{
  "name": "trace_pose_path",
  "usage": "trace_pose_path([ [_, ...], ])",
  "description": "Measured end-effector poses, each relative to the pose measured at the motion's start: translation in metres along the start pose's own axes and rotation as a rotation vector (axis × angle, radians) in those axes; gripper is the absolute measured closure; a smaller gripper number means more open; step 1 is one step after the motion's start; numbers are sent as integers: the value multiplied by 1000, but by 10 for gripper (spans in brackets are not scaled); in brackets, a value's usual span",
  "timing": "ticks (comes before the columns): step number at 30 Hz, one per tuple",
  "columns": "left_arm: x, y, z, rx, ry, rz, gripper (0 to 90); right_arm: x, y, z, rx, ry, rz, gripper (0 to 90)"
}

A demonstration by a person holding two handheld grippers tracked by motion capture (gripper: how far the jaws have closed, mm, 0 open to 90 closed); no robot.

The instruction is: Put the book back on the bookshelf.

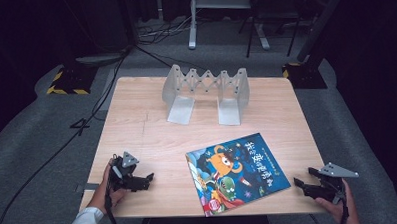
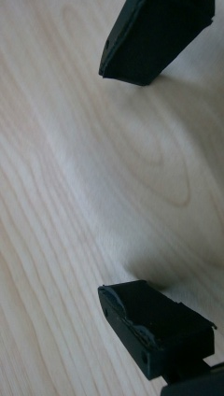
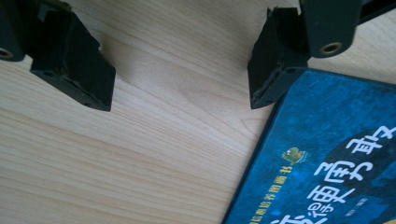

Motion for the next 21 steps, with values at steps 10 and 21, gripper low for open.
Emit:
trace_pose_path([
  [10, 0, 38, 1, 171, -5, 84, 3, -1, -14, -1, -125, -18, -76, 291],
  [21, 5, 62, -8, 239, -5, 120, 2, -7, -32, 4, -233, -37, -170, 274],
])
Point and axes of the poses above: each handheld gripper's, and its own axes: x roughly forward along the jaws, z roughly out of its underside, y roughly to its right, the point moved 6 cm from there along x, roughly forward along the jaws, and after that the axes turned 15 degrees about -y, right-handed, at the moved point
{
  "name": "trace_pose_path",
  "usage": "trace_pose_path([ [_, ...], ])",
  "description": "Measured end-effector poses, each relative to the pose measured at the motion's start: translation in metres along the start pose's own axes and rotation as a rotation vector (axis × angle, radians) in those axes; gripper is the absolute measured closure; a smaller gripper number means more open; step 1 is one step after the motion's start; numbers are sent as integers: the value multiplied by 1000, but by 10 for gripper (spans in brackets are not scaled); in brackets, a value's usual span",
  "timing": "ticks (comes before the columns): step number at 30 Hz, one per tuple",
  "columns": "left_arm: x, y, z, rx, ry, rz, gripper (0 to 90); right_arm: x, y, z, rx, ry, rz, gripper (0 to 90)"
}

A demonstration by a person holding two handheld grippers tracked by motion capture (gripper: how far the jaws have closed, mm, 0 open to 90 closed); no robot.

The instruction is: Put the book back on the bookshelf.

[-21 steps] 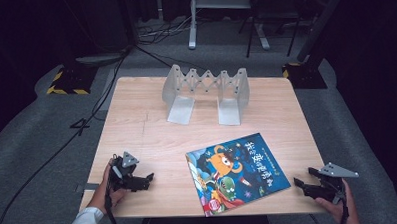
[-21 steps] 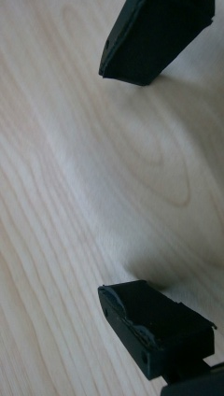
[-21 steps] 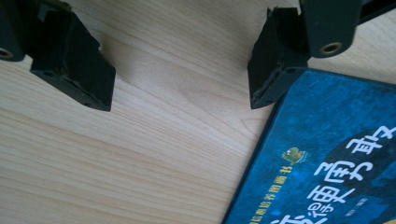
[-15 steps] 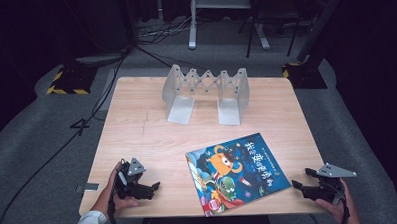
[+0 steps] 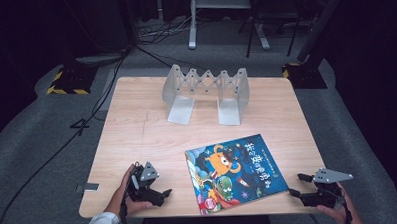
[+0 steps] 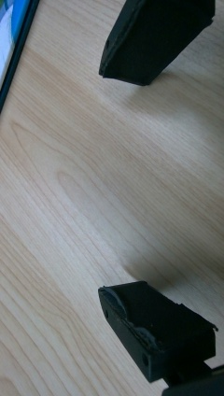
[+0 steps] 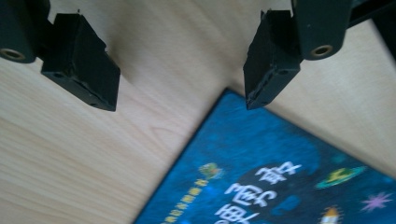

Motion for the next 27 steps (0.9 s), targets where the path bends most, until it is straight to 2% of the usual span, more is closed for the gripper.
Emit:
trace_pose_path([
  [4, 2, 3, -5, 22, -2, 5, 2, 3, -14, -3, -62, -17, -11, 259],
  [12, 4, 5, -7, 31, 0, 14, 2, 15, -30, -21, -88, -25, -27, 257],
  [14, 4, 5, -8, 29, 0, 15, 2, 19, -33, -27, -87, -29, -24, 217],
  [19, 4, 6, -8, 31, 0, 13, 4, 25, -34, -34, -82, -48, -22, 155],
  [27, 5, 5, -9, 41, -1, 16, 4, 32, -33, -45, -104, -51, -34, 155],
])
Point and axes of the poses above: each handheld gripper's, and its own axes: x roughly forward along the jaws, z roughly out of its underside, y roughly to its right, the point moved 6 cm from there along x, roughly forward along the jaws, and after that the axes turned 15 degrees about -y, right-handed, at the moved point
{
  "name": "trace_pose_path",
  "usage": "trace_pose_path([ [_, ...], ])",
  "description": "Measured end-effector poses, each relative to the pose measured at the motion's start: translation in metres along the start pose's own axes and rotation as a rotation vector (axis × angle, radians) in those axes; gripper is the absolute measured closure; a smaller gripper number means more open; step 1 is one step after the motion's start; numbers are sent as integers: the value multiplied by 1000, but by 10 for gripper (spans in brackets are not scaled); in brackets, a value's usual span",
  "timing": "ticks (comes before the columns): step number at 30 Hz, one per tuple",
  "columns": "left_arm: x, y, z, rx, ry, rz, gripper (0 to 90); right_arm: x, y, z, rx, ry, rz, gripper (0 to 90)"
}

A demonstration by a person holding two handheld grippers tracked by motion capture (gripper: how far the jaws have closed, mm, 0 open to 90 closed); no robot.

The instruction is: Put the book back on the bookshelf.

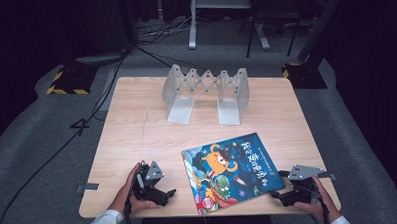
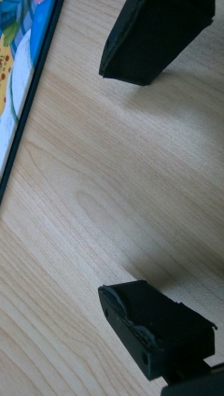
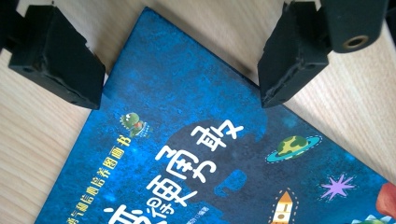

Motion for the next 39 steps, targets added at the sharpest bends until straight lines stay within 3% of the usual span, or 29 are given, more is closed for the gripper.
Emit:
trace_pose_path([
  [3, 0, -3, -1, 2, 2, 2, 5, 4, 1, -6, -12, 0, -6, 155],
  [7, -1, -12, 0, -24, 6, -9, 18, 7, 2, -13, -24, -6, -12, 156],
  [12, -3, -25, -3, -36, 36, -6, 172, 11, 2, -21, -41, -13, -18, 157],
  [17, 0, -32, -13, -17, 27, -19, 162, 17, 0, -30, -60, -9, -31, 157],
  [19, 1, -34, -19, -14, 30, -3, 162, 19, 0, -34, -70, -12, -34, 157],
  [29, 5, -48, -45, 1, 34, -43, 159, 27, -3, -48, -100, -9, -53, 160],
  [31, 9, -52, -48, -10, 25, -16, 162, 28, -4, -50, -105, -8, -54, 160],
  [35, 12, -60, -55, -22, 38, -22, 160, 29, -3, -52, -113, 0, -60, 167],
  [39, 17, -63, -58, -16, 64, 30, 153, 30, -4, -54, -116, 4, -65, 167],
])
Point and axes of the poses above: each handheld gripper's, and its own axes: x roughly forward along the jaws, z roughly out of its underside, y roughly to its right, the point moved 6 cm from there along x, roughly forward along the jaws, and after that the axes turned 15 degrees about -y, right-handed, at the moved point
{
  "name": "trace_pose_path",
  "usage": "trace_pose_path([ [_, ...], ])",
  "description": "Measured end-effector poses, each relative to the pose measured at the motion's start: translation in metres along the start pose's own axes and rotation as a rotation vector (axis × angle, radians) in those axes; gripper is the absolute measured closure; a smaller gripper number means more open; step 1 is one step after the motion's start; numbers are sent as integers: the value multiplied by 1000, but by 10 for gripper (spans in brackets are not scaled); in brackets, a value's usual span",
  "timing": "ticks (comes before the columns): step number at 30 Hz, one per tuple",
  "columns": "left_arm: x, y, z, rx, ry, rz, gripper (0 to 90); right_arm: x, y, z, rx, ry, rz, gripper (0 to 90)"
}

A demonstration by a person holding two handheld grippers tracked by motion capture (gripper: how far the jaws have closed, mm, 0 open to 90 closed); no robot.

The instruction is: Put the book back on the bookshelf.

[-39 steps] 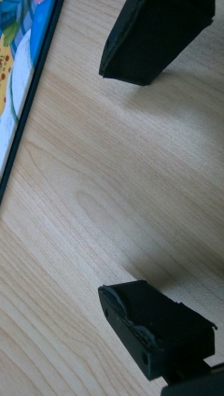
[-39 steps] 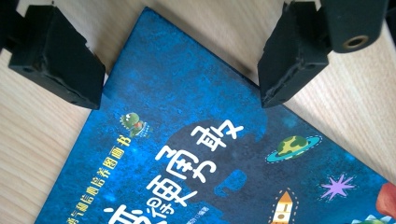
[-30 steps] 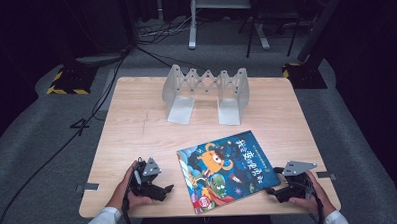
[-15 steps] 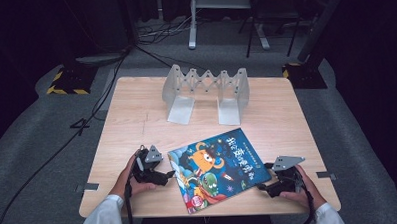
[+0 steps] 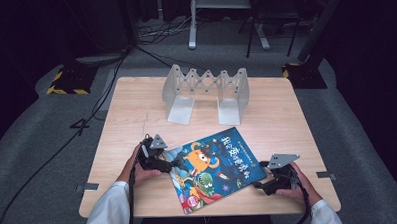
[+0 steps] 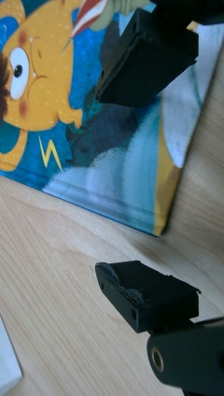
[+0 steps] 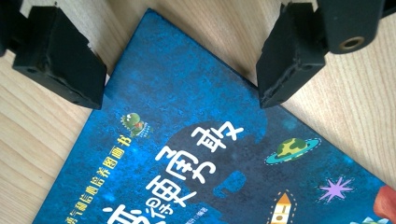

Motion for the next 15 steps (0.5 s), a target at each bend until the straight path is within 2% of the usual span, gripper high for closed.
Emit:
trace_pose_path([
  [3, 2, 0, 0, 2, 5, 39, 153, 2, 1, -3, -6, -2, 0, 165],
  [4, 3, 1, 0, -1, -13, 82, 154, 3, 1, -5, -6, -2, -2, 163],
  [5, 3, 1, 0, -1, -13, 82, 146, 4, 1, -6, -8, -1, -3, 160],
  [7, 2, 6, 2, 25, -29, 89, 143, 7, 1, -11, -12, 2, -6, 156],
  [15, -8, 10, 18, 13, -37, 80, 139, 11, 5, -21, 10, 7, 3, 206],
])
Point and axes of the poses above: each handheld gripper's, and its own axes: x roughly forward along the jaws, z roughly out of its underside, y roughly to its right, the point moved 6 cm from there along x, roughly forward along the jaws, and after that the axes turned 15 degrees about -y, right-handed, at the moved point
